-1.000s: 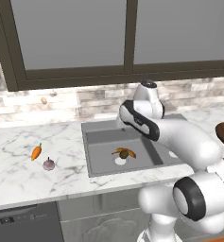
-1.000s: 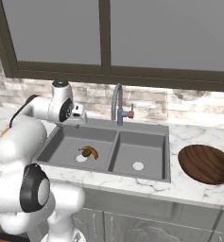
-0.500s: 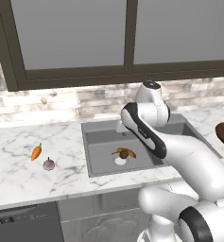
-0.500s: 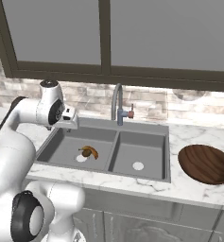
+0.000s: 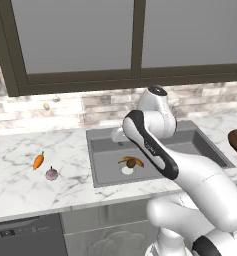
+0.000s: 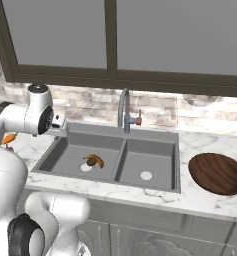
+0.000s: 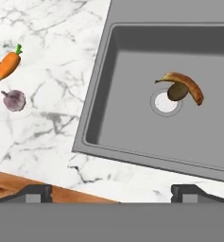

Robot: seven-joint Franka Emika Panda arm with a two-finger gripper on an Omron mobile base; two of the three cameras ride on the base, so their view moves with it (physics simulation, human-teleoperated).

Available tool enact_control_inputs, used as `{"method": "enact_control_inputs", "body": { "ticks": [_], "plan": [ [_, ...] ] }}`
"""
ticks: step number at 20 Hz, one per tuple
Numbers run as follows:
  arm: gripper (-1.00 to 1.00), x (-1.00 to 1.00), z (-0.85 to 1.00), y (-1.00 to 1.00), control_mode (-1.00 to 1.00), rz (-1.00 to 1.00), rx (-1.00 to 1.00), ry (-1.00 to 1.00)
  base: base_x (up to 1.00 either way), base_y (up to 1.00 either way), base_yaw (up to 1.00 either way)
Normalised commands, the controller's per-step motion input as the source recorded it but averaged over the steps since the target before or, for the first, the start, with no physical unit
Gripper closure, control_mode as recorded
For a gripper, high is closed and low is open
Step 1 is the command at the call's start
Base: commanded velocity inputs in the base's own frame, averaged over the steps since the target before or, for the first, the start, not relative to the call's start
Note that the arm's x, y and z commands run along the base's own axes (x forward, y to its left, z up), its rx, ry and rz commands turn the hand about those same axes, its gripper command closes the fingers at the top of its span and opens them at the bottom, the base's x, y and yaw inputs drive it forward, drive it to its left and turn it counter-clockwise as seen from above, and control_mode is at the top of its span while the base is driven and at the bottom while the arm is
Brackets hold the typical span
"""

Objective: There is a mixed pile of frozen fruits and vegetables on the counter. Locate all the frozen vegetables and place the items in a bowl on the counter. Take all the frozen fruits and defrost them in a running sink.

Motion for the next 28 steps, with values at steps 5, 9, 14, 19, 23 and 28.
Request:
{"method": "enact_control_inputs", "body": {
  "ticks": [5,9,14,19,23,28],
  "plan": [
    [-1.00,-0.24,0.34,0.48,-1.00,0.11,0.04,-0.01,0.00,0.00,0.00],
    [-1.00,-0.31,0.05,0.48,-1.00,0.10,0.00,-0.15,0.00,0.00,0.00],
    [-1.00,-0.24,0.00,0.47,-1.00,0.06,0.00,-0.08,0.00,0.00,0.00],
    [-1.00,-0.28,0.00,0.62,-1.00,0.00,-0.04,-0.10,0.00,0.00,0.00],
    [-1.00,-0.21,0.03,0.69,-1.00,0.00,-0.07,-0.16,0.00,0.00,0.00],
    [-1.00,-0.05,0.09,0.57,-1.00,-0.03,-0.04,-0.06,0.00,0.00,0.00]
  ]
}}
